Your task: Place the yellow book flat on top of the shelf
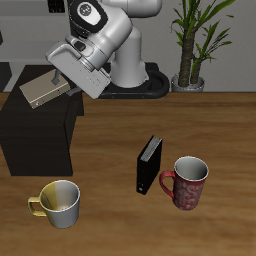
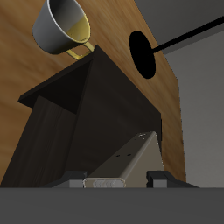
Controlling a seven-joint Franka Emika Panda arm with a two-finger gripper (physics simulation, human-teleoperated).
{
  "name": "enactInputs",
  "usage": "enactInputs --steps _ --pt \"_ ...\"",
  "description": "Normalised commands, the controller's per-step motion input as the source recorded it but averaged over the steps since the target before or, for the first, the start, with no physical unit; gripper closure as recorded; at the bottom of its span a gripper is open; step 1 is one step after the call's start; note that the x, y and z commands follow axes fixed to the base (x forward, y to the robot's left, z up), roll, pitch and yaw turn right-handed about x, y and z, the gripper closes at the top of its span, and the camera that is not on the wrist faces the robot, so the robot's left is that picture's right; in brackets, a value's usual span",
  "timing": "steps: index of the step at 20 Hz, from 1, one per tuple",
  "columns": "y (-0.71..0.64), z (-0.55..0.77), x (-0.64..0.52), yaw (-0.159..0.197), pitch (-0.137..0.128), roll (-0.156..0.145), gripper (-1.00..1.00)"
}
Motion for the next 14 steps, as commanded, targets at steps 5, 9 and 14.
enactInputs --steps 5,9,14 --pt "0.4 0.13 0.0 -0.053 0.036 0.09 -1.0" --pt "0.64 0.35 -0.18 -0.068 -0.013 0.145 -1.0" --pt "0.52 0.07 -0.09 -0.01 0.011 0.13 -1.0"
